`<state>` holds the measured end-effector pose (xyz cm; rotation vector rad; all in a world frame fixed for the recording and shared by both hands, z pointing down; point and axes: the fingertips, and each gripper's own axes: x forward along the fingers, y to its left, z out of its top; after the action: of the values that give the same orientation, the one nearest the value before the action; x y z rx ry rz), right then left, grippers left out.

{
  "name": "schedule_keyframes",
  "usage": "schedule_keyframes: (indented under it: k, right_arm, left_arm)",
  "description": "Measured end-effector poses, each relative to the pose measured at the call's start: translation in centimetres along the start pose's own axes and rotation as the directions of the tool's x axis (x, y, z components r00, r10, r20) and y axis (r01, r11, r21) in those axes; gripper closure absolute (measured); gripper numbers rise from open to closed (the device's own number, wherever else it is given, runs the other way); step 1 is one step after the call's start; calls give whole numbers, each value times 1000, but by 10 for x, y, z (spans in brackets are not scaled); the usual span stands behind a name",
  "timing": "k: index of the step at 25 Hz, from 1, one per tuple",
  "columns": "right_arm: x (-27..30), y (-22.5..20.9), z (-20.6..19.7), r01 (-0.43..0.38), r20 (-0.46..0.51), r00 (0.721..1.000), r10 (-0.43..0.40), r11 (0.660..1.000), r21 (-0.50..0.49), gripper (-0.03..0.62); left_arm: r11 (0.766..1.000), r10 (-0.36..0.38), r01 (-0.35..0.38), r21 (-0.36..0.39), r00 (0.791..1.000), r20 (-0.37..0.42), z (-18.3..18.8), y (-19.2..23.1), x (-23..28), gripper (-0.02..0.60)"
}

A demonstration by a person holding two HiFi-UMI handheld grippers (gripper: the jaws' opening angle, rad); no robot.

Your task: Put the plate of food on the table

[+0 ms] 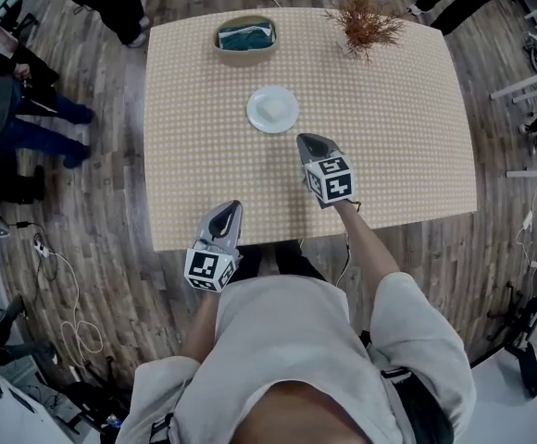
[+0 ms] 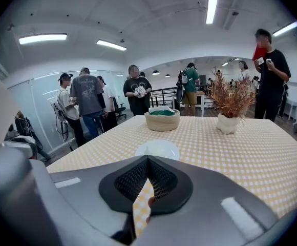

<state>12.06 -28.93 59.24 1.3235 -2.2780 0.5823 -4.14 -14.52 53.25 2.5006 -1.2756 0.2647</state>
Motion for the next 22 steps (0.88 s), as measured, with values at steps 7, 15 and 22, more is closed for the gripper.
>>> schedule_keyframes:
  k: [7, 15, 22]
  right_arm:
    - [-70, 15, -27, -19, 60, 998, 17, 999, 36, 595]
    - [-144, 40, -70, -41, 126, 991, 34, 998, 48, 595]
    - [-186, 48, -80, -28, 166, 986, 23, 999, 28, 595]
  left_arm:
    - [998, -14, 11, 64, 999, 33, 23, -41, 6, 572]
    - [997, 20, -22, 71, 999, 33, 12, -94, 1, 572]
    - [997, 28, -30, 68, 999, 33, 3, -116, -11, 572]
